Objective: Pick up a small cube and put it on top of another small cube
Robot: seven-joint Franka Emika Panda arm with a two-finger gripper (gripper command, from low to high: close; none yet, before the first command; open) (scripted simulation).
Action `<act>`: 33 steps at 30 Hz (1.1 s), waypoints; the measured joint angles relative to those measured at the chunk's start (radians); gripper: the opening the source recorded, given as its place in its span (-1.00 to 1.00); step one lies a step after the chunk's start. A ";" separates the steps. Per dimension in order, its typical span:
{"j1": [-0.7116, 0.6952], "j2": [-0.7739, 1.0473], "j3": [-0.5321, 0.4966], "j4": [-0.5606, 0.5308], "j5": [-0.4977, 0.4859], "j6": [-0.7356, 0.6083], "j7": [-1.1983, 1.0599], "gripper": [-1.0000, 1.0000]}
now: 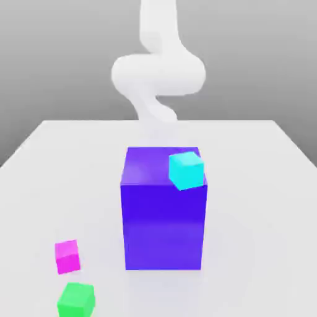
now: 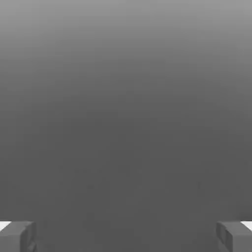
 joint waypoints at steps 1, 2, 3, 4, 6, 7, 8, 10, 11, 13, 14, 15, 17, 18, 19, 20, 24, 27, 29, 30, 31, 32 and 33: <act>-0.006 0.023 -0.001 -0.008 -0.029 0.009 -0.032 0.00; -0.011 0.044 -0.004 -0.015 -0.056 0.018 -0.063 0.00; -0.015 0.066 -0.007 -0.022 -0.082 0.026 -0.094 0.00; -0.020 0.087 -0.012 -0.029 -0.108 0.033 -0.126 0.00; -0.028 0.130 -0.023 -0.043 -0.156 0.048 -0.189 0.00; -0.031 0.151 -0.030 -0.049 -0.179 0.055 -0.222 0.00; -0.035 0.173 -0.038 -0.056 -0.201 0.061 -0.255 0.00; -0.044 0.215 -0.053 -0.069 -0.240 0.075 -0.324 0.00; -0.047 0.237 -0.063 -0.076 -0.259 0.082 -0.360 0.00; -0.051 0.279 -0.084 -0.089 -0.294 0.096 -0.433 0.00; -0.053 0.300 -0.096 -0.095 -0.310 0.103 -0.471 0.00; -0.055 0.321 -0.108 -0.102 -0.324 0.110 -0.510 0.00; -0.058 0.362 -0.134 -0.116 -0.350 0.125 -0.589 0.00; -0.059 0.382 -0.149 -0.123 -0.360 0.134 -0.630 0.00; -0.060 0.403 -0.162 -0.130 -0.370 0.142 -0.673 0.00; -0.061 0.423 -0.177 -0.137 -0.378 0.151 -0.716 0.00; -0.062 0.503 -0.236 -0.167 -0.395 0.191 -0.899 0.00; -0.064 0.561 -0.278 -0.190 -0.389 0.227 -1.050 0.00; -0.065 0.599 -0.304 -0.207 -0.376 0.253 -1.157 0.00; -0.065 0.618 -0.316 -0.216 -0.367 0.266 -1.212 0.00; -0.069 0.637 -0.325 -0.225 -0.355 0.281 -1.270 0.00; -0.073 0.656 -0.335 -0.233 -0.340 0.295 -1.329 0.00; -0.078 0.675 -0.344 -0.243 -0.323 0.309 -1.390 0.00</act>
